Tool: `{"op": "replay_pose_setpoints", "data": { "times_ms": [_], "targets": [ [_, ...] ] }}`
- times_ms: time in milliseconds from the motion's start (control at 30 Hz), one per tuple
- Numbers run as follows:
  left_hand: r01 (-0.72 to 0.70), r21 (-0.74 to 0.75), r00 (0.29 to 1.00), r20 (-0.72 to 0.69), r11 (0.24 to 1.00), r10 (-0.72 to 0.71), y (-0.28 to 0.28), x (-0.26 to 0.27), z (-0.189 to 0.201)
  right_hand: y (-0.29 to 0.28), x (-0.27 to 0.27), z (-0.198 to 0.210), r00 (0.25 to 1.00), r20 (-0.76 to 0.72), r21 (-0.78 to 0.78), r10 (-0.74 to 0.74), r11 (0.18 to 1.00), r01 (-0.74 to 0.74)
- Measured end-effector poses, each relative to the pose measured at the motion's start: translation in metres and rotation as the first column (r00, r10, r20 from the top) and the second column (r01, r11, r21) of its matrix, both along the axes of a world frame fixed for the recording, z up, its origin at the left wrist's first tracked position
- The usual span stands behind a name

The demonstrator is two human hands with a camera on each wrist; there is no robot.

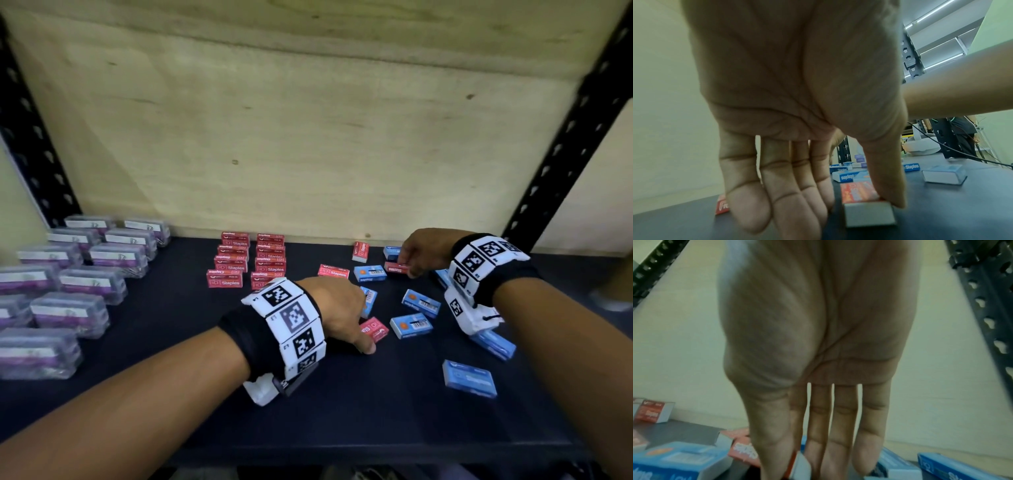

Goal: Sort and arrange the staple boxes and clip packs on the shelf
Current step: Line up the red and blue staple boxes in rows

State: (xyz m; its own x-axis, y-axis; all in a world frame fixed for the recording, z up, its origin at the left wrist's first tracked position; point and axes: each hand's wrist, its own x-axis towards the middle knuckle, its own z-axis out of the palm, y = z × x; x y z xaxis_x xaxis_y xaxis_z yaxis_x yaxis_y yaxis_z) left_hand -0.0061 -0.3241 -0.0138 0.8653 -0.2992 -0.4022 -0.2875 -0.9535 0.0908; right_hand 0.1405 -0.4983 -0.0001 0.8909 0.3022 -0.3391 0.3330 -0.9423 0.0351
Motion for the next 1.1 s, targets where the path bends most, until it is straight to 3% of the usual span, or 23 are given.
{"op": "replay_pose_setpoints", "data": {
  "times_ms": [167, 400, 800, 1000, 1100],
  "targets": [
    [0.043, -0.119, 0.998, 0.047, 0.992, -0.038, 0.005, 0.0, 0.0, -0.005, -0.002, 0.01, 0.998, -0.058, -0.022, -0.002, 1.0, 0.001],
    [0.033, -0.29, 0.999, 0.004, 0.956, -0.033, 0.005, 0.002, -0.001, -0.005, -0.008, 0.008, 0.997, -0.067, -0.011, -0.04, 0.999, 0.04],
    [0.109, -0.405, 0.99, -0.035, 0.908, -0.134, 0.013, 0.002, 0.002, -0.006, -0.016, 0.01, 0.993, -0.073, 0.084, -0.088, 0.992, 0.094],
    [-0.029, -0.435, 1.0, -0.005, 0.9, 0.03, 0.051, 0.004, 0.021, 0.007, -0.031, 0.024, 0.994, -0.092, 0.283, -0.056, 0.956, 0.08],
    [-0.065, -0.391, 0.996, 0.034, 0.918, 0.085, 0.079, 0.001, 0.03, 0.028, -0.045, 0.024, 0.992, -0.099, 0.268, 0.072, 0.962, -0.043]
  ]
}}
